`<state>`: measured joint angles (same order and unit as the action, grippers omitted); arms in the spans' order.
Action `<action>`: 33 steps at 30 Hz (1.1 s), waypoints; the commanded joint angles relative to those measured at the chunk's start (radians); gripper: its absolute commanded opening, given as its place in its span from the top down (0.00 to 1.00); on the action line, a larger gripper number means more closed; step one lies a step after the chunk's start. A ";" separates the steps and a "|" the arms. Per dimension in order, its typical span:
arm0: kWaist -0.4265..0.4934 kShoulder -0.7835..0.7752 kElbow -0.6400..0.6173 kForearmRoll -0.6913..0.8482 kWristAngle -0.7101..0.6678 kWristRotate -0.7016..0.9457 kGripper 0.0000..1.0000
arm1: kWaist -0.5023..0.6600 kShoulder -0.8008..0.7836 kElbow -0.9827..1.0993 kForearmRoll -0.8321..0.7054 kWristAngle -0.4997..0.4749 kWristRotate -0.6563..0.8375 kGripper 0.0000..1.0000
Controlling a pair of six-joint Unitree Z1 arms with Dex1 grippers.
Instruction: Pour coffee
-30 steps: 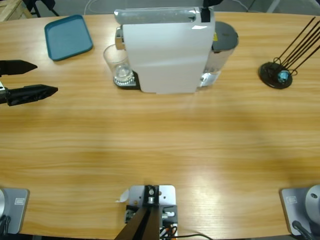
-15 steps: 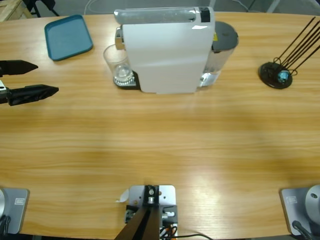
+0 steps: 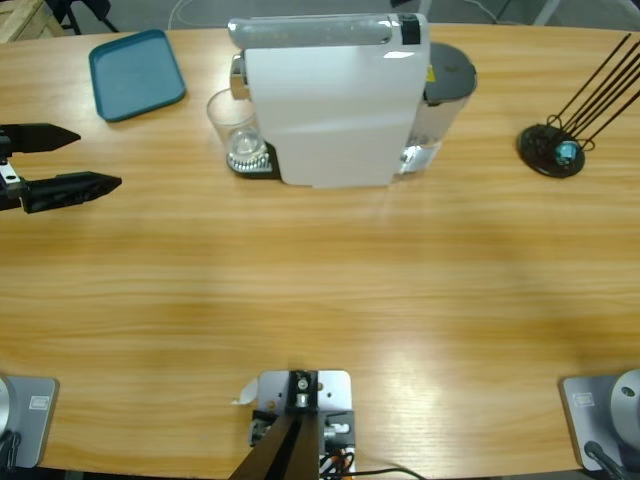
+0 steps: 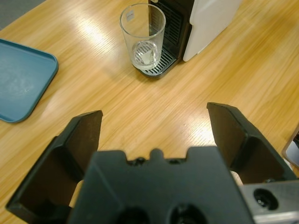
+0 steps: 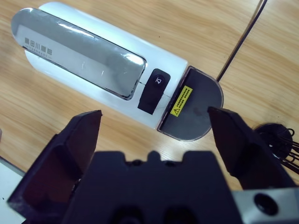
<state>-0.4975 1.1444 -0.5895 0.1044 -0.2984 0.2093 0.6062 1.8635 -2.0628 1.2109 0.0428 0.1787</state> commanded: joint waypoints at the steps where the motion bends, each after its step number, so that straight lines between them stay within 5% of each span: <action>1: -0.010 0.033 0.037 -0.017 -0.002 0.007 0.03 | -0.002 0.013 -0.007 0.020 0.016 0.011 0.00; 33: -0.029 0.026 0.072 -0.064 0.015 0.007 0.03 | -0.002 0.025 -0.021 0.056 0.007 0.013 0.00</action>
<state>-0.5179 1.1659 -0.5615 0.0550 -0.2975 0.2093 0.6062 1.8636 -2.0784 1.2415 0.0428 0.1811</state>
